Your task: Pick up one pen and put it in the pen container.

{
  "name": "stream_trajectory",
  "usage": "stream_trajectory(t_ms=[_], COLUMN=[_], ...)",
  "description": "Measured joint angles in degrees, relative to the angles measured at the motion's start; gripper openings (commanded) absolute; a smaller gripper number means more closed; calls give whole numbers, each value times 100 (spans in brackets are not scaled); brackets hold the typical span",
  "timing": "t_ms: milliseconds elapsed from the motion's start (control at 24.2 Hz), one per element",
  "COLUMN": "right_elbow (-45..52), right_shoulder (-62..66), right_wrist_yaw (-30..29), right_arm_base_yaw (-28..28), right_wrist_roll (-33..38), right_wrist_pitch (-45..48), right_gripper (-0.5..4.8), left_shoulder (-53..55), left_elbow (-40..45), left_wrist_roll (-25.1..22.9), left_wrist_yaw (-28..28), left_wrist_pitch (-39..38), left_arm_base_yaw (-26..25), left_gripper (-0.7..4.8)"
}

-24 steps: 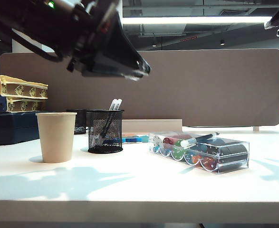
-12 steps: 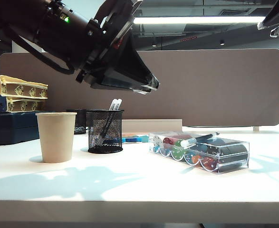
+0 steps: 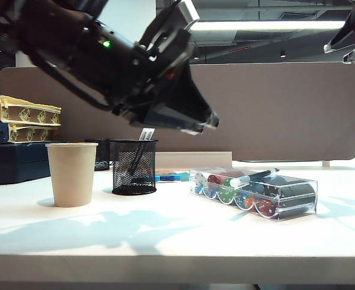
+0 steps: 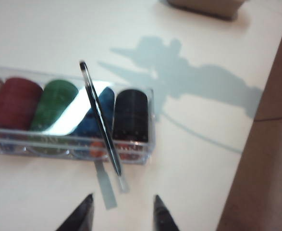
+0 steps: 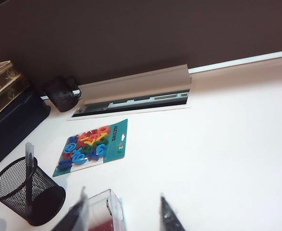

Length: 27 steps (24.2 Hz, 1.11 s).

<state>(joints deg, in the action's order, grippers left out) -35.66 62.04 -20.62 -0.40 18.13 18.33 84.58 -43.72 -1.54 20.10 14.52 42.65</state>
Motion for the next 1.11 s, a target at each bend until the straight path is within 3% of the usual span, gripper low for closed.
stream_trajectory(t_ms=[413, 743, 1114], right_elbow=[-9, -9, -9], right_shoulder=[155, 245, 380], right_wrist_yaw=[133, 149, 297], right_arm_base_yaw=[-2, -4, -13], right_wrist_roll=[-2, -2, -4], right_wrist_pitch=[70, 129, 190], right_gripper=[185, 185, 185], left_shoulder=[850, 962, 1333], left_elbow=[-844, -868, -872], left_wrist_roll=[2, 2, -15], left_wrist_yaw=[13, -188, -280], left_wrist_pitch=[-144, -509, -417], left_arm_base_yaw=[151, 234, 291], left_gripper=[154, 154, 154])
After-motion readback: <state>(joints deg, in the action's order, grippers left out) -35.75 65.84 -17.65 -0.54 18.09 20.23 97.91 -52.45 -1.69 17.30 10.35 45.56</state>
